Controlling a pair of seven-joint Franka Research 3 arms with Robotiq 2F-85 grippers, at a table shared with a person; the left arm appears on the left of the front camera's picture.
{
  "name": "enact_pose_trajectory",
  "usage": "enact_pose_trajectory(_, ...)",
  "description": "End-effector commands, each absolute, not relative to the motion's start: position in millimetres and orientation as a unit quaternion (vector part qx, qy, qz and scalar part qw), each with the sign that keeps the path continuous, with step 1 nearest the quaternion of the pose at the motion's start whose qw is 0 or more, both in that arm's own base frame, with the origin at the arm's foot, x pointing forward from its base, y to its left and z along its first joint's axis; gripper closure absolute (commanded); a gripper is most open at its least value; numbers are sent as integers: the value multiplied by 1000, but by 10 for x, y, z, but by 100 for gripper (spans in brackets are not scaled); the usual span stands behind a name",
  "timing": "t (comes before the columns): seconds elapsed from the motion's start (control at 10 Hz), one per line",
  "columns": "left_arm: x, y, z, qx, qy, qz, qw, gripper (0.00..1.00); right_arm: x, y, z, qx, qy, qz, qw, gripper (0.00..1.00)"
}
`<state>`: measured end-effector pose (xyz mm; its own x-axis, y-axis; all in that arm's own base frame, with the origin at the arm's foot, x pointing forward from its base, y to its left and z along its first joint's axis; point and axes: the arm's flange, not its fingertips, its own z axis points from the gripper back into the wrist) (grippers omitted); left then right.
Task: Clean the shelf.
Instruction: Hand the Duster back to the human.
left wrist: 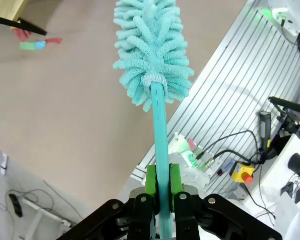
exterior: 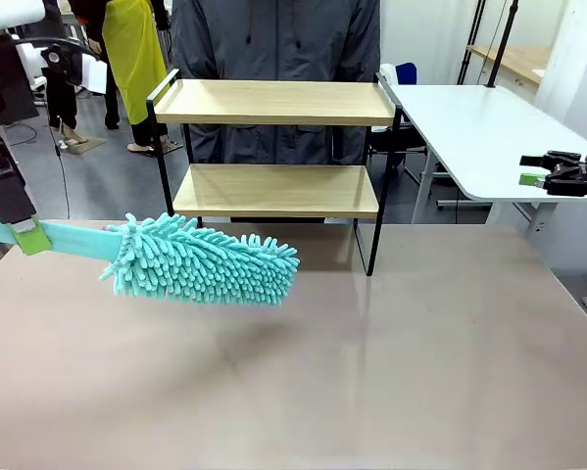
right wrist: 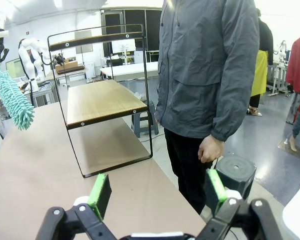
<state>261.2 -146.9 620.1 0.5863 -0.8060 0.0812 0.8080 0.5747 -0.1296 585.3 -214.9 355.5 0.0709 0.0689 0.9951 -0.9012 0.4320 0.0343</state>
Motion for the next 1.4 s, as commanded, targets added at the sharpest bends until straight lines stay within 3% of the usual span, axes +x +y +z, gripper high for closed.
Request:
enact_pose_trajectory(0.0, 2591, -1446, 6183, -89, -16, -455, 886, 87, 5857, -2131, 3577, 369, -564, 385, 630, 0)
enact_pose_trajectory(0.1, 2612, -1469, 6201, -76, -7, -455, 887, 87, 5853, -2149, 3555, 370, -563, 384, 632, 0)
enact_pose_trajectory(0.3, 2674, -1536, 6132, -114, -34, -494, 861, 87, 5679, -1844, 4027, 407, -527, 419, 617, 0)
enact_pose_trajectory(0.9, 3116, -1883, 5584, -217, -132, -570, 781, 87, 4665, -748, 4838, 553, -451, 420, 561, 0)
enact_pose_trajectory(1.3, 3268, -2004, 5276, -222, -195, -603, 741, 87, 4425, -288, 4673, 598, -430, 410, 538, 0)
